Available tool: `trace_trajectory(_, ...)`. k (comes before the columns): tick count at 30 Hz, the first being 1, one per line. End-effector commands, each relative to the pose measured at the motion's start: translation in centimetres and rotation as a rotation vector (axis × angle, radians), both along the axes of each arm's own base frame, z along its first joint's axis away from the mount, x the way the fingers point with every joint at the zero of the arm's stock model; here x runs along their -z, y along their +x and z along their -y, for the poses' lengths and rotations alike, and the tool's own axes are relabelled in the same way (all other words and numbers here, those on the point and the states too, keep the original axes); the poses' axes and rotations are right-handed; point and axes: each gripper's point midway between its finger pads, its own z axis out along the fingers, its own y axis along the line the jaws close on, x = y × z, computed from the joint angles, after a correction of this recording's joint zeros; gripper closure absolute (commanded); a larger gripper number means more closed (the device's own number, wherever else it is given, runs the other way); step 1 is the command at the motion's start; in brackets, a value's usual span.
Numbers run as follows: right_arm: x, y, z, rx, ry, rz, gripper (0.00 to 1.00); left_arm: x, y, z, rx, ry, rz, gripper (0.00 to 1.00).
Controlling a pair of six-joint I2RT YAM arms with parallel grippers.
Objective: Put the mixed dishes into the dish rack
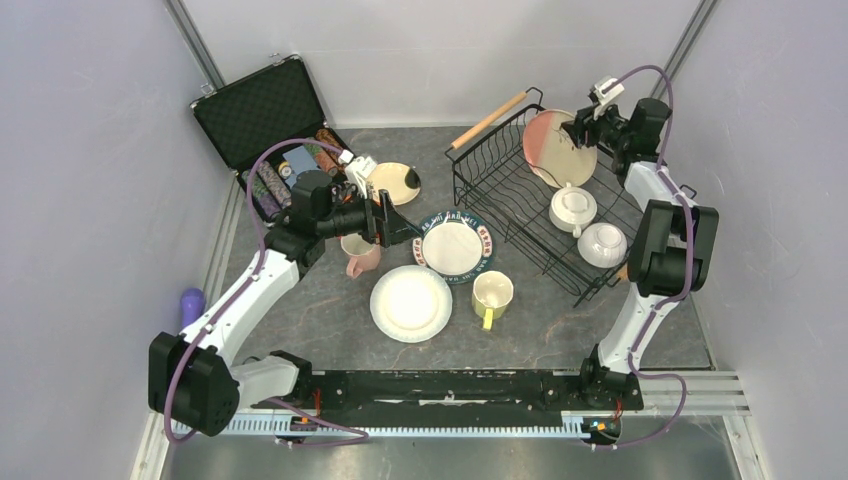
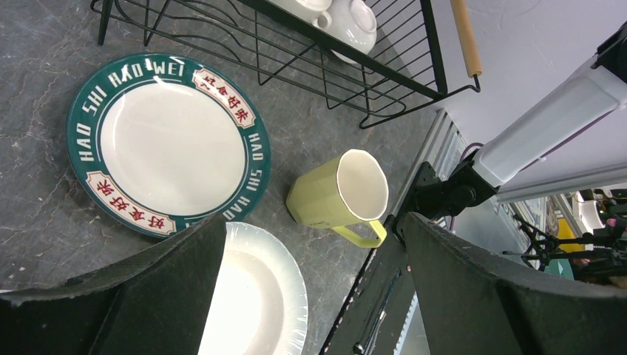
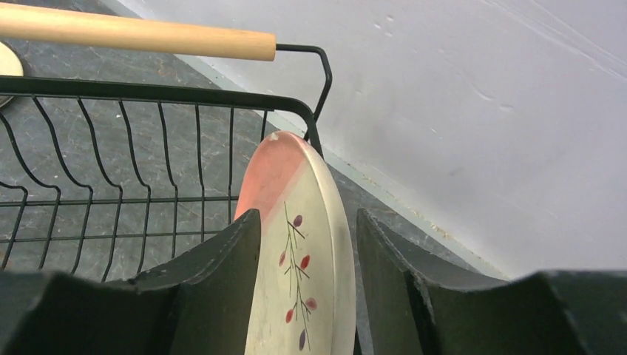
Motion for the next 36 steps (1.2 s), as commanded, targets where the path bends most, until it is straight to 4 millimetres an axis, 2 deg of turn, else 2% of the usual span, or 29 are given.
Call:
trace_trajectory(1,-5.9,0.4,0.4,0.033,-0.008,0.14,0.41,-2.6,0.2,0.3,0.026,-0.032,0.079,0.05)
trace_trajectory(4,-5.8,1.0,1.4,0.093,-0.019,0.127,0.35,-2.6,0.1,0.3,0.028,-0.032,0.081,0.05)
trace_trajectory(10,-5.7,2.0,3.8,0.239,-0.015,0.09,0.31,-2.5,0.0,0.3,0.032,-0.028,0.081,0.05)
trace_trajectory(13,-6.4,1.8,3.6,0.238,-0.004,0.076,0.28,-2.4,-0.1,0.1,0.023,-0.021,0.078,0.05)
trace_trajectory(15,-7.9,1.1,2.9,0.214,0.031,0.085,0.27,-2.1,0.1,-0.2,-0.007,-0.002,0.068,0.05)
trace_trajectory(19,-11.9,-1.0,-0.6,0.161,0.154,0.078,0.27,-0.7,-0.1,-1.2,-0.055,0.064,0.011,0.09)
trace_trajectory(22,-14.2,-3.4,-4.5,0.115,0.196,0.071,0.26,0.2,-0.8,-2.3,-0.107,0.128,-0.018,0.08)
trace_trajectory(25,-15.5,-6.7,-8.3,0.071,0.275,0.036,0.25,1.2,-1.7,-3.9,-0.18,0.192,-0.046,0.04)
trace_trajectory(26,-15.4,-7.9,-10.8,0.044,0.303,0.004,0.25,1.5,-2.1,-4.5,-0.208,0.21,-0.059,0.03)
trace_trajectory(27,-15.4,-9.2,-12.4,0.034,0.321,-0.022,0.25,1.9,-2.5,-4.9,-0.23,0.22,-0.085,0.02)
trace_trajectory(29,-14.2,-11.6,-15.1,0.036,0.326,-0.091,0.26,3.0,-3.5,-5.4,-0.267,0.227,-0.136,0.02)
trace_trajectory(32,-10.9,-16.5,-18.8,0.013,0.331,-0.193,0.26,5.1,-5.4,-5.2,-0.317,0.262,-0.199,0.03)
trace_trajectory(36,-6.4,-22.9,-20.6,0.012,0.348,-0.275,0.26,7.8,-7.8,-5.0,-0.406,0.37,-0.2,0.02)
